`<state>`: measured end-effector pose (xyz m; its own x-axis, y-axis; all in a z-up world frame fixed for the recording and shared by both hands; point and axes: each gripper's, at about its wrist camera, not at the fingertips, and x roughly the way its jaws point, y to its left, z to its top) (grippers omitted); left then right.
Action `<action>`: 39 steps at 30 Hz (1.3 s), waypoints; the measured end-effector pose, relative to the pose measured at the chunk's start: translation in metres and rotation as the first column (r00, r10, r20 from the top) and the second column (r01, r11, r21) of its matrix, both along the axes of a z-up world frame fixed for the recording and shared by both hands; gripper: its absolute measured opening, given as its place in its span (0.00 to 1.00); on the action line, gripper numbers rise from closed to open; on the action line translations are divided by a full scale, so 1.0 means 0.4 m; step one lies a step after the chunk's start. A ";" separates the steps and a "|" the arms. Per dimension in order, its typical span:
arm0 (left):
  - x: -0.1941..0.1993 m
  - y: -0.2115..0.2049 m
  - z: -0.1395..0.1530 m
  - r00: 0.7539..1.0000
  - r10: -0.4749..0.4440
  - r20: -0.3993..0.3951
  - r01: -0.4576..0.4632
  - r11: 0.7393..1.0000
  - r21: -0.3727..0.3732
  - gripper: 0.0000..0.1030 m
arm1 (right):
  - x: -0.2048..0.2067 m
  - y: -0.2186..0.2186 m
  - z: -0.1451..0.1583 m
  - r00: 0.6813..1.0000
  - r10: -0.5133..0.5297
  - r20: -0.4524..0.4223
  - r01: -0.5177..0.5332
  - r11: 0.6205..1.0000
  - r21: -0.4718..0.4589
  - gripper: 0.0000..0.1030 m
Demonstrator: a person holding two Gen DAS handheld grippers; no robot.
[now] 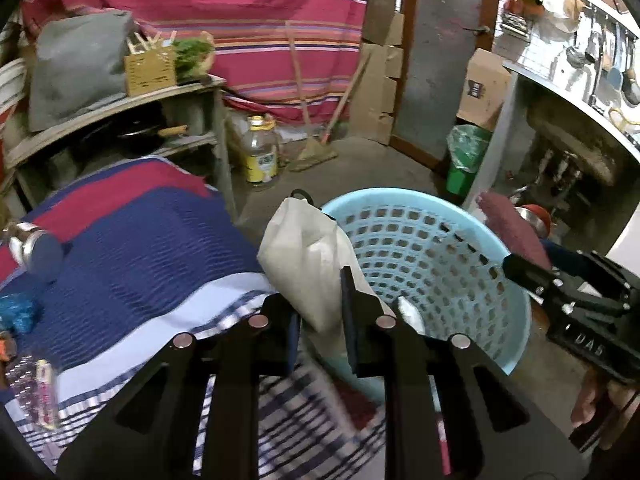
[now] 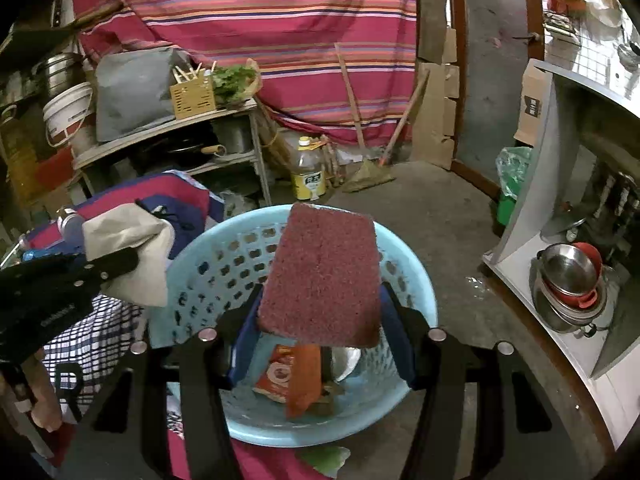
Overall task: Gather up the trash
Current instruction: 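Open the left tool, then the right tool, dropping cloth and pad into the basket, then move both tools back over the table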
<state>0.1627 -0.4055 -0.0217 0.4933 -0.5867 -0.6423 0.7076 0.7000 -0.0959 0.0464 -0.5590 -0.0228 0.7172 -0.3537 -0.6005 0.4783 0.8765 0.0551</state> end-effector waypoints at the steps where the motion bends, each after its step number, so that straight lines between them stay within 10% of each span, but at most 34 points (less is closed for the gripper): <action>1: -0.002 -0.014 -0.001 1.000 -0.007 0.000 0.007 1.000 0.000 0.18 | -0.002 -0.004 0.000 1.000 -0.004 0.000 0.004 1.000 -0.002 0.55; 5: -0.019 -0.068 -0.005 0.999 -0.039 0.018 0.039 0.999 0.021 0.25 | -0.008 -0.025 -0.004 1.000 -0.020 0.000 0.020 1.000 0.003 0.55; 15: -0.013 0.001 0.036 0.996 0.061 0.064 -0.060 0.998 -0.015 0.81 | -0.008 -0.030 -0.014 0.999 -0.032 -0.007 0.032 0.999 0.008 0.55; 27: 0.001 0.265 0.109 0.936 0.290 0.201 -0.296 0.955 0.000 0.95 | 0.058 0.010 -0.047 0.999 -0.034 -0.023 0.034 0.999 -0.005 0.56; 30: 0.009 0.319 0.124 0.922 0.327 0.208 -0.333 0.943 -0.010 0.95 | 0.077 0.014 -0.047 0.999 -0.048 -0.025 0.047 0.999 -0.016 0.77; 39: 0.023 0.485 0.154 0.856 0.452 0.253 -0.461 0.887 -0.023 0.95 | 0.117 0.086 -0.018 1.000 -0.010 0.010 0.011 0.998 -0.055 0.83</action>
<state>0.1719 -0.2115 0.0397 0.8436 -0.2349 -0.4829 0.3049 0.9498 0.0705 0.0933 -0.5245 -0.0298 0.7187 -0.3936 -0.5731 0.4873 0.8731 0.0114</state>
